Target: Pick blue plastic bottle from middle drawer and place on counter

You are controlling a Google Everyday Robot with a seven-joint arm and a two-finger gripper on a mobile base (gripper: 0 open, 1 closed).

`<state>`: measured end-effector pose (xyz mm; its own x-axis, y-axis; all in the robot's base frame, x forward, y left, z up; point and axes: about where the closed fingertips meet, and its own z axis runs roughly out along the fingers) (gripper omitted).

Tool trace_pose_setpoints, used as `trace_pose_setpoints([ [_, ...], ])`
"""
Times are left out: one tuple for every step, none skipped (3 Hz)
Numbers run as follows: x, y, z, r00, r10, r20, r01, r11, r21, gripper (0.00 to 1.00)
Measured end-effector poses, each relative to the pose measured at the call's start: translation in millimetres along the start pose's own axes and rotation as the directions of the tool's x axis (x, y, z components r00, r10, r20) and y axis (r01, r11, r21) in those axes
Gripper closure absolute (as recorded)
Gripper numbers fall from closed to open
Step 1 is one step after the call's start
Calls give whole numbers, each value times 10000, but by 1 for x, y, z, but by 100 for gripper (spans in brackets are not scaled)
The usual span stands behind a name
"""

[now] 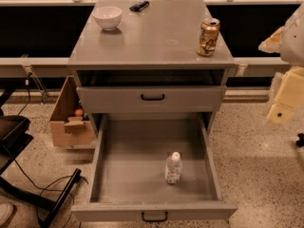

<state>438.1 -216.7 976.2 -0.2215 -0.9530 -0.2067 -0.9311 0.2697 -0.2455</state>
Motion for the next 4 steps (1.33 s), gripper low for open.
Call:
trace_pose_setpoints([
  [0, 0, 0, 10000, 0, 1, 0, 10000, 0, 0],
  [2, 3, 6, 9997, 100, 237, -97, 9999, -113, 0],
  [9, 21, 57, 9924, 314, 1187, -207, 9957, -905, 0],
  [28, 66, 155, 9245, 1634, 3444, -970, 9746, -2021, 0],
])
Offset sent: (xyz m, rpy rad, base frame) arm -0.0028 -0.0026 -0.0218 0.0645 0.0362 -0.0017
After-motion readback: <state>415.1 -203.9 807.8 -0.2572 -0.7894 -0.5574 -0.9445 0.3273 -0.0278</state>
